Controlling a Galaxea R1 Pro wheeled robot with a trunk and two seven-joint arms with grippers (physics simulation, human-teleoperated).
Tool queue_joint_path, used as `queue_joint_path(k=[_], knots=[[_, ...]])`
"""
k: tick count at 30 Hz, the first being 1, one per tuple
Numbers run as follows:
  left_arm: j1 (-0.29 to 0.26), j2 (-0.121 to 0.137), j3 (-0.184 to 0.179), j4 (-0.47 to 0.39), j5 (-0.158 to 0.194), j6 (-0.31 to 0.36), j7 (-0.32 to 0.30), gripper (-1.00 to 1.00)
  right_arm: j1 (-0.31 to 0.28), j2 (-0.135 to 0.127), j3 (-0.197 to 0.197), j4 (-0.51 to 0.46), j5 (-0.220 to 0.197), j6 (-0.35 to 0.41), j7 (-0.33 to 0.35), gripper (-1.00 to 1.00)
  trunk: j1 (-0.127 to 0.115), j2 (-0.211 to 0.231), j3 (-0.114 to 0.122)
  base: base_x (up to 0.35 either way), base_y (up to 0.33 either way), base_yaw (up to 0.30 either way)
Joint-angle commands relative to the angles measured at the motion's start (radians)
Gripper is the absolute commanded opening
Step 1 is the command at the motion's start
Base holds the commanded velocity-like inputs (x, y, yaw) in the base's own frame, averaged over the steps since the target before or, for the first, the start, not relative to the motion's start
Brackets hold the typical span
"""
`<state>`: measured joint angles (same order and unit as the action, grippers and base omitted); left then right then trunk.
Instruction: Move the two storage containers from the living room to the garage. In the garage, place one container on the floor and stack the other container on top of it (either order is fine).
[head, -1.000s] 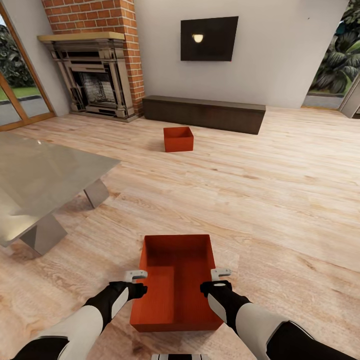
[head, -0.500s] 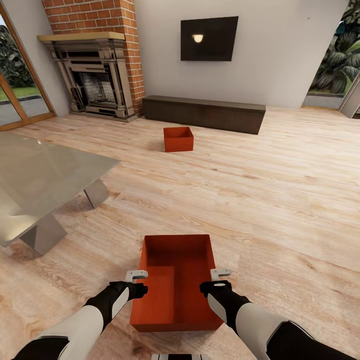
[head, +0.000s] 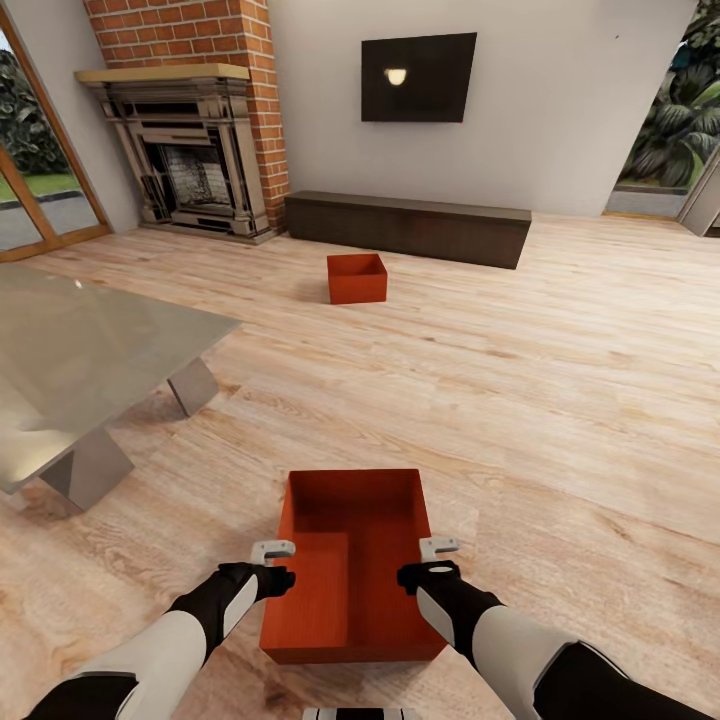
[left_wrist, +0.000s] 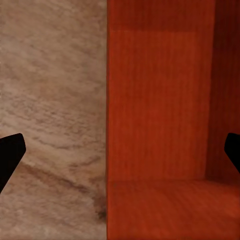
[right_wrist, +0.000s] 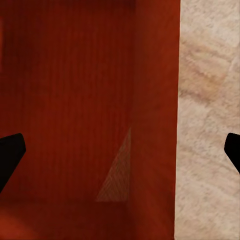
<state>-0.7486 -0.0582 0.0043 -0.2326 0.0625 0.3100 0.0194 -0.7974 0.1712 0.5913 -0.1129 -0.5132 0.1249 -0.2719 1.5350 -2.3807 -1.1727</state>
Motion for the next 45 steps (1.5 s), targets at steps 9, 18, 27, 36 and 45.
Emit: queue_joint_path(k=[9,18,27,36,45], knots=[[0.0,-0.001,0.0,-0.002,0.007,0.006,0.002,1.0,0.0,-0.046,0.008,-0.002,-0.006,0.008,-0.005,1.0,0.0,0.0,-0.001,0.0,0.0,0.0],[0.0,-0.002,0.0,-0.002,0.007,0.006,0.002,1.0,0.0,-0.062,0.008,-0.002,-0.005,0.008,-0.004,1.0,0.0,0.0,-0.001,0.0,0.0,0.0],[0.0,0.0,0.0,-0.002,0.007,0.006,0.002,1.0,0.0,-0.06,0.008,-0.002,-0.005,0.009,-0.004,1.0,0.0,0.0,-0.001,0.0,0.0,0.0],[0.0,0.0,0.0,-0.002,0.007,0.006,0.002,1.0,0.0,-0.05,0.008,-0.002,-0.005,0.007,-0.005,1.0,0.0,0.0,-0.001,0.0,0.0,0.0],[0.0,0.0,0.0,-0.002,0.007,0.006,0.002,1.0,0.0,-0.05,0.008,-0.002,-0.007,0.007,-0.005,1.0,0.004,-0.007,-0.004,0.0,0.0,0.0]])
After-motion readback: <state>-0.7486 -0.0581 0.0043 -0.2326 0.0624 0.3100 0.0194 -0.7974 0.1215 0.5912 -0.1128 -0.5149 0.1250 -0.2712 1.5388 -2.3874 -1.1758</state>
